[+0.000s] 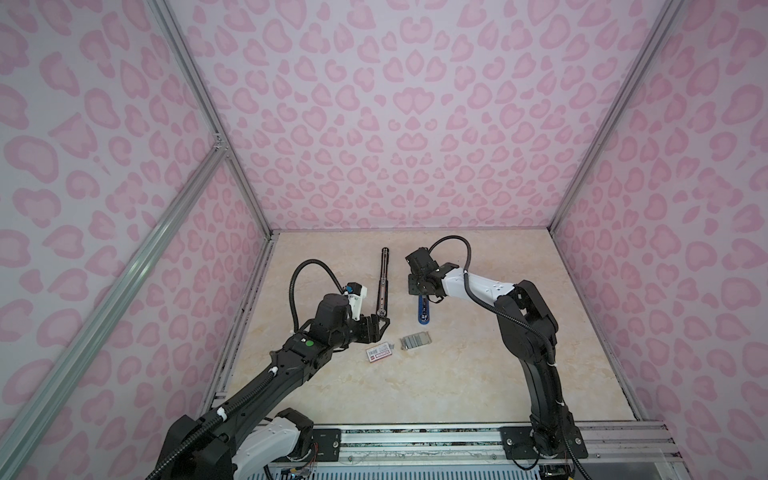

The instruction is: Load the staples into the stapler

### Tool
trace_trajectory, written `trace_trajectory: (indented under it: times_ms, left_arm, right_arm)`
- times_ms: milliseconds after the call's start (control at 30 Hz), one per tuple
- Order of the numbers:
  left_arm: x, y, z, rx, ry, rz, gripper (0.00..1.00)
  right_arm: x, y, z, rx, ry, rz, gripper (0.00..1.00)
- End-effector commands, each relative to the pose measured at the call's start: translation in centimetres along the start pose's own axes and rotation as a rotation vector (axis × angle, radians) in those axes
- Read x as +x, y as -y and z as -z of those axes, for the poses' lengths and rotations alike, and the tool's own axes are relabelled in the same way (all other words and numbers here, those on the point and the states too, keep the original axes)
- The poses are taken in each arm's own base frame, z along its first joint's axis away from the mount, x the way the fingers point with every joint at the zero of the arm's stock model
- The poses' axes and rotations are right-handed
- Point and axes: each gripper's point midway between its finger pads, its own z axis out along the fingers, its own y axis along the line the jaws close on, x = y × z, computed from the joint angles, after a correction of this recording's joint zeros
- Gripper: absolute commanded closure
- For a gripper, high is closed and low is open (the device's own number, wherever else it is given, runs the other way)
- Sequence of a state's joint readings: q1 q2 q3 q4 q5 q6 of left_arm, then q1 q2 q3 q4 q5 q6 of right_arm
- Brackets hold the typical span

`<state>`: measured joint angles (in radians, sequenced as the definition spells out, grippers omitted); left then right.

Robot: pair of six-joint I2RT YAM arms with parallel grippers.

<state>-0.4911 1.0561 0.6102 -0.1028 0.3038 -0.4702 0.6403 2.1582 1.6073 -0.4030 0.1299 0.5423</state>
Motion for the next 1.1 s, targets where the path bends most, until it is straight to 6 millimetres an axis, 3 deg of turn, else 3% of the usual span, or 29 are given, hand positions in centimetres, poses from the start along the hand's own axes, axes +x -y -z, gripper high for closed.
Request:
trace_trajectory:
  times_ms: [0, 567, 800, 1067]
  left_arm:
    - [-0.5, 0.5, 0.0, 0.021, 0.018, -0.007, 0.29]
    - [-0.5, 0.5, -0.1, 0.021, 0.015, -0.007, 0.29]
    - [-0.5, 0.5, -0.1, 0.023, 0.019, -0.005, 0.29]
    - [-0.4, 0.3, 0.1, 0.013, 0.021, -0.008, 0.29]
  right_arm:
    - [0.1, 0.0, 0.1, -0.003, 0.013, -0.012, 0.67]
    - [4.2, -0.2, 2.1, -0.018, -0.030, 0.011, 0.67]
    - [1.2, -0.1, 2.9, 0.001, 0.019, 0.012, 0.60]
    - [-0.4, -0.1, 1.2, 0.026, 0.006, 0.015, 0.59]
